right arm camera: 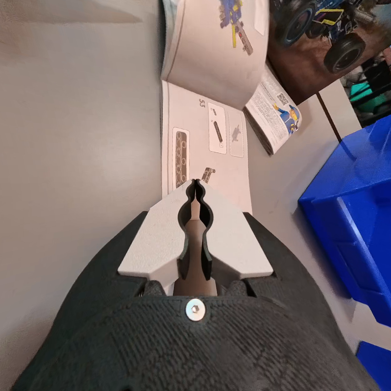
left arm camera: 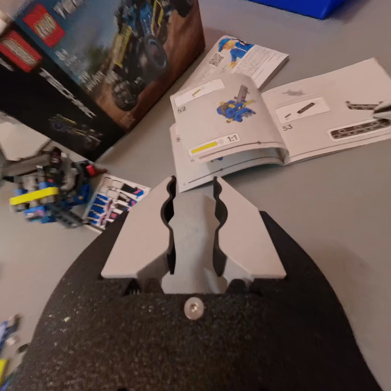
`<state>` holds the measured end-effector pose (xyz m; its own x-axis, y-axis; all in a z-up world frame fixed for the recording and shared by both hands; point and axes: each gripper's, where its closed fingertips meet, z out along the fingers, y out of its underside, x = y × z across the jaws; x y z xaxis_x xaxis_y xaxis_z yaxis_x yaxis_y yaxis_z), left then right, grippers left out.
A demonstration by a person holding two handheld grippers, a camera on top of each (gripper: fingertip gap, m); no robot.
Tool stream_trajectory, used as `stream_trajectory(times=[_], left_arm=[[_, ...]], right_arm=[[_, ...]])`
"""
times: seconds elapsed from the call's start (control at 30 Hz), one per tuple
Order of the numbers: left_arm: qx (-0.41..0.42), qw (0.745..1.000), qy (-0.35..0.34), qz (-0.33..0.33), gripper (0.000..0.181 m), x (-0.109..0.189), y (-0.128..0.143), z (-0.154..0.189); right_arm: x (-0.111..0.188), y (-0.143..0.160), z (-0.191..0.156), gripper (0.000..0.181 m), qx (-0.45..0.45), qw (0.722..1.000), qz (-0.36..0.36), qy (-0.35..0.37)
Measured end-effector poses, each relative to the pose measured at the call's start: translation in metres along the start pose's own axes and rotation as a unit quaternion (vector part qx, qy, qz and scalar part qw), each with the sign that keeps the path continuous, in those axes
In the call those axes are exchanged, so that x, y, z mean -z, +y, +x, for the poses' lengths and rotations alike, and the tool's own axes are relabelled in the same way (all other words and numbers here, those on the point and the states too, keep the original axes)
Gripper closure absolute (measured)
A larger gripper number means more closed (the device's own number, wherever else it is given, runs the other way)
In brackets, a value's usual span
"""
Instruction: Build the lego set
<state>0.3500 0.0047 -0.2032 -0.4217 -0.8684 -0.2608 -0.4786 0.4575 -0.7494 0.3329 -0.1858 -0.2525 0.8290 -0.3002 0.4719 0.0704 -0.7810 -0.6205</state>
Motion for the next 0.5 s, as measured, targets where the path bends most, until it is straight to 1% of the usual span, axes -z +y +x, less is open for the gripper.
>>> stream_trajectory(times=[0.07,0.1,0.17,0.2,0.27,0.3,0.37,0.4,0.43,0.47,0.5], left_arm=[[-0.035,0.998,-0.031,0.038,0.149,0.015,-0.022,-0.003],[-0.062,0.995,-0.027,0.069,0.151,0.023,-0.037,0.007],[-0.131,0.985,0.003,0.113,0.157,0.032,-0.061,0.041],[-0.166,0.979,0.02,0.115,0.159,0.03,-0.066,0.06],[-0.235,0.967,0.046,0.088,0.17,0.012,-0.06,0.088],[-0.264,0.961,0.044,0.063,0.171,-0.003,-0.051,0.092],[-0.302,0.953,0.023,0.003,0.174,-0.029,-0.031,0.087],[-0.308,0.951,0.022,-0.018,0.178,-0.037,-0.021,0.086],[-0.304,0.951,0.036,-0.037,0.181,-0.041,-0.01,0.088],[-0.293,0.953,0.054,-0.052,0.181,-0.042,0.0,0.092],[-0.285,0.955,0.064,-0.053,0.181,-0.04,0.005,0.096]], right_arm=[[0.002,-0.001,-0.004,0.181,-0.002,1.0,0.011,-0.014],[0.003,-0.001,-0.005,0.181,-0.003,1.0,0.015,-0.019],[0.008,0.001,-0.01,0.181,0.005,0.999,0.012,-0.038],[0.011,0.002,-0.012,0.181,0.012,0.999,0.007,-0.046],[0.021,0.007,-0.019,0.181,0.016,0.997,-0.004,-0.071],[0.028,0.011,-0.023,0.181,0.013,0.996,-0.012,-0.085],[0.043,0.024,-0.027,0.181,0.0,0.994,-0.036,-0.105],[0.051,0.032,-0.027,0.181,-0.011,0.993,-0.048,-0.111],[0.058,0.04,-0.026,0.181,-0.022,0.992,-0.058,-0.11],[0.065,0.048,-0.025,0.181,-0.034,0.992,-0.064,-0.107],[0.069,0.054,-0.022,0.181,-0.046,0.991,-0.067,-0.102]])
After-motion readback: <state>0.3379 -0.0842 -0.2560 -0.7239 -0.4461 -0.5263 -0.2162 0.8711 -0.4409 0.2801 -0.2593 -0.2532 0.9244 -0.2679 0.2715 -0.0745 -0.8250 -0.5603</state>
